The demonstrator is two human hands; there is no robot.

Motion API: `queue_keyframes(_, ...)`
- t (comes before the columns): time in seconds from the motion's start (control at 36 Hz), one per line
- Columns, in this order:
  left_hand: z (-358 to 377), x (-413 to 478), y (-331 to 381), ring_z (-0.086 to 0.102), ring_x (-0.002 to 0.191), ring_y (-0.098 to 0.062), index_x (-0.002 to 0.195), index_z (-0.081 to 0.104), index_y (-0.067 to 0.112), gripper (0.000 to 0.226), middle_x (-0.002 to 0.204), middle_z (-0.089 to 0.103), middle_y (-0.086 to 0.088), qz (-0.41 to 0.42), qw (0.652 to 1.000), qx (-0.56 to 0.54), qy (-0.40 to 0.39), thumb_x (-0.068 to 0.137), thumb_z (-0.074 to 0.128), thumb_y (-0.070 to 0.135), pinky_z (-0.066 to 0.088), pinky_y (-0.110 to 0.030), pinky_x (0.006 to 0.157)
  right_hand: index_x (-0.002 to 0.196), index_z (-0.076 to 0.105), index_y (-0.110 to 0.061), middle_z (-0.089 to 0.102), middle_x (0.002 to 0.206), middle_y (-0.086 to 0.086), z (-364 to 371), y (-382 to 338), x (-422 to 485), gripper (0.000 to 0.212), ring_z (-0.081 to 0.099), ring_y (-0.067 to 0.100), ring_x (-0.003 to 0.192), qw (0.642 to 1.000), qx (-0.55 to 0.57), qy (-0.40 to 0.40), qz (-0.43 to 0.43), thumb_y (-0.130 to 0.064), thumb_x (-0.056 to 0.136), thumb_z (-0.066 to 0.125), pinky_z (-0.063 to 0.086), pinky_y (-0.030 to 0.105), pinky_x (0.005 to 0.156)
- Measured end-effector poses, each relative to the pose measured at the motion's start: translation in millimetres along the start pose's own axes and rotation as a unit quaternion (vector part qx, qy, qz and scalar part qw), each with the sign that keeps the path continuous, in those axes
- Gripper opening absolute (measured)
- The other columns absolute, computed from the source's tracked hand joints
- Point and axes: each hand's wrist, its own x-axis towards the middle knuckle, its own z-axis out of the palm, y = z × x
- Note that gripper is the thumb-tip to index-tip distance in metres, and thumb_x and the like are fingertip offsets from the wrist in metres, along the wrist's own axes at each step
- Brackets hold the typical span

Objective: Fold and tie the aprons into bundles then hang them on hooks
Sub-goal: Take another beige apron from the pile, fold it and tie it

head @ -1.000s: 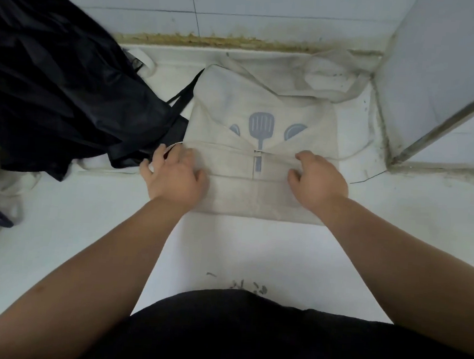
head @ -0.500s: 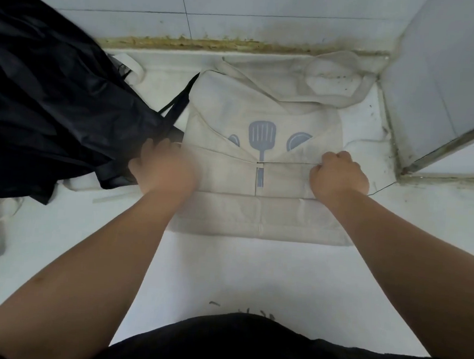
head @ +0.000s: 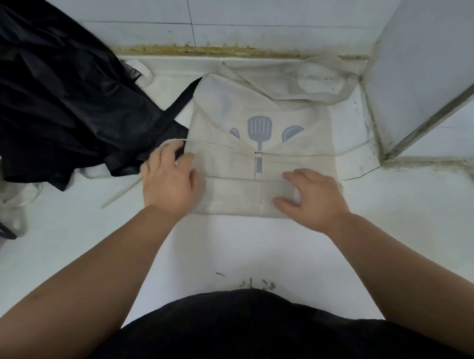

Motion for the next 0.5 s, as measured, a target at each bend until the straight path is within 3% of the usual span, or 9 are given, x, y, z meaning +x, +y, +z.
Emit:
queue_keyframes(0.06, 1, -13, 7, 0.043, 0.128, -0.039, 0.122, 0.063, 0.013, 0.064, 0.142, 0.048, -0.015, 0.07, 0.991, -0.057, -0.103, 0.081, 0.032, 0.051, 0.035, -0.051, 0.101, 0.148, 0.022, -0.031, 0.018, 0.156, 0.006, 6, 1, -6, 0.082, 0.018, 0.021, 0.144, 0.994, -0.048, -0.096, -0.006, -0.068, 0.081, 0.051, 0.009, 0.035, 0.117)
queue_keyframes(0.08, 1, -19, 9, 0.033, 0.138, -0.034, 0.134, 0.054, 0.018, 0.074, 0.151, 0.037, -0.01, 0.09, 0.98, -0.057, -0.171, 0.081, 0.026, 0.062, 0.028, -0.048, 0.11, 0.15, 0.015, -0.032, 0.01, 0.158, 0.006, 7, 3, -9, 0.085, 0.012, 0.021, 0.145, 0.99, -0.066, -0.122, -0.007, -0.067, 0.081, 0.051, 0.005, 0.035, 0.118)
queue_keyframes(0.17, 7, -29, 10, 0.0, 0.148, -0.015, 0.152, 0.016, 0.031, 0.083, 0.161, 0.003, 0.006, 0.111, 0.95, 0.024, -0.29, 0.084, 0.035, 0.074, 0.004, -0.038, 0.119, 0.15, 0.014, -0.028, 0.011, 0.158, 0.005, 8, 5, -15, 0.08, 0.018, 0.022, 0.143, 0.99, -0.08, -0.113, -0.021, -0.064, 0.086, 0.046, 0.008, 0.033, 0.117)
queue_keyframes(0.22, 6, -33, 12, -0.003, 0.148, -0.013, 0.153, 0.007, 0.031, 0.089, 0.161, -0.002, 0.008, 0.107, 0.946, 0.043, -0.304, 0.084, 0.045, 0.07, 0.003, -0.036, 0.119, 0.148, 0.02, -0.024, 0.021, 0.155, 0.004, 7, 5, -19, 0.073, 0.03, 0.023, 0.137, 0.989, -0.098, -0.102, -0.037, -0.061, 0.089, 0.043, 0.017, 0.031, 0.113)
queue_keyframes(0.33, -1, -31, 12, 0.013, 0.145, -0.014, 0.151, 0.018, 0.03, 0.086, 0.159, 0.014, 0.011, 0.113, 0.947, 0.05, -0.297, 0.082, 0.056, 0.063, 0.011, -0.035, 0.115, 0.142, 0.036, -0.024, 0.041, 0.142, -0.003, 0, 0, -29, 0.06, 0.048, 0.025, 0.12, 0.99, -0.1, -0.087, -0.046, -0.059, 0.093, 0.035, 0.037, 0.032, 0.101)
queue_keyframes(0.39, -4, -27, 9, 0.03, 0.139, -0.015, 0.146, 0.031, 0.028, 0.072, 0.152, 0.031, 0.01, 0.127, 0.951, 0.058, -0.277, 0.083, 0.061, 0.046, 0.021, -0.033, 0.11, 0.139, 0.041, -0.026, 0.047, 0.139, -0.006, -4, -1, -32, 0.056, 0.049, 0.021, 0.121, 0.992, -0.08, -0.087, -0.036, -0.058, 0.094, 0.035, 0.04, 0.033, 0.098)
queue_keyframes(0.44, -8, -20, 7, 0.045, 0.127, -0.018, 0.138, 0.045, 0.025, 0.058, 0.14, 0.046, 0.008, 0.127, 0.953, 0.043, -0.271, 0.082, 0.06, 0.025, 0.035, -0.033, 0.105, 0.132, 0.049, -0.026, 0.054, 0.131, -0.008, -9, -1, -30, 0.054, 0.051, 0.018, 0.119, 0.995, -0.042, -0.085, -0.029, -0.06, 0.091, 0.039, 0.043, 0.035, 0.096)
queue_keyframes(0.5, -13, -11, 7, 0.053, 0.115, -0.02, 0.127, 0.057, 0.026, 0.047, 0.125, 0.054, 0.006, 0.097, 0.953, 0.001, -0.288, 0.081, 0.059, 0.017, 0.045, -0.037, 0.096, 0.13, 0.051, -0.027, 0.058, 0.126, -0.008, -17, 1, -25, 0.055, 0.053, 0.018, 0.116, 0.995, -0.014, -0.099, -0.015, -0.059, 0.084, 0.052, 0.045, 0.036, 0.095)
